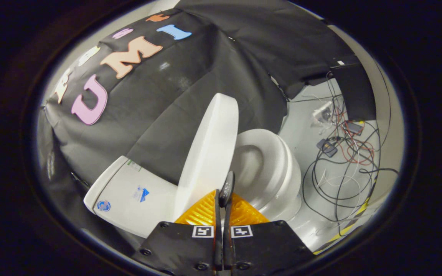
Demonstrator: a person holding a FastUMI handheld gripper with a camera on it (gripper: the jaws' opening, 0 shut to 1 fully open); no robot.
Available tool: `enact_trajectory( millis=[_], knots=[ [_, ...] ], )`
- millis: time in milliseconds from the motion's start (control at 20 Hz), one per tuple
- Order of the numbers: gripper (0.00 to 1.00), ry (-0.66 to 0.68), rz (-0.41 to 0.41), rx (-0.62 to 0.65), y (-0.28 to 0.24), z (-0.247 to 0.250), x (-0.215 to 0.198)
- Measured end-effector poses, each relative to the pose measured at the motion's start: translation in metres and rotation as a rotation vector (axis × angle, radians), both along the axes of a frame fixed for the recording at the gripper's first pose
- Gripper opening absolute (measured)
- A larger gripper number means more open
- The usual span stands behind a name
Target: Open the toilet lid.
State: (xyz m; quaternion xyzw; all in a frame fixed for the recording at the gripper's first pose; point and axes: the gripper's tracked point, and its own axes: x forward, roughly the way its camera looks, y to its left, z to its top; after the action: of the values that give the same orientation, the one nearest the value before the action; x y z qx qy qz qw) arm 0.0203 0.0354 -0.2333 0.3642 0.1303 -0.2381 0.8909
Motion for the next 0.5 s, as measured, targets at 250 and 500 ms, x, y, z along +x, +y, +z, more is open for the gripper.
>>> enact_trajectory(
  millis=[250,500],
  knots=[
    [0.02,-0.038,0.068,-0.114,0.016,0.036,0.015],
    [0.02,-0.028,0.136,-0.224,0.029,0.056,0.021]
  ],
)
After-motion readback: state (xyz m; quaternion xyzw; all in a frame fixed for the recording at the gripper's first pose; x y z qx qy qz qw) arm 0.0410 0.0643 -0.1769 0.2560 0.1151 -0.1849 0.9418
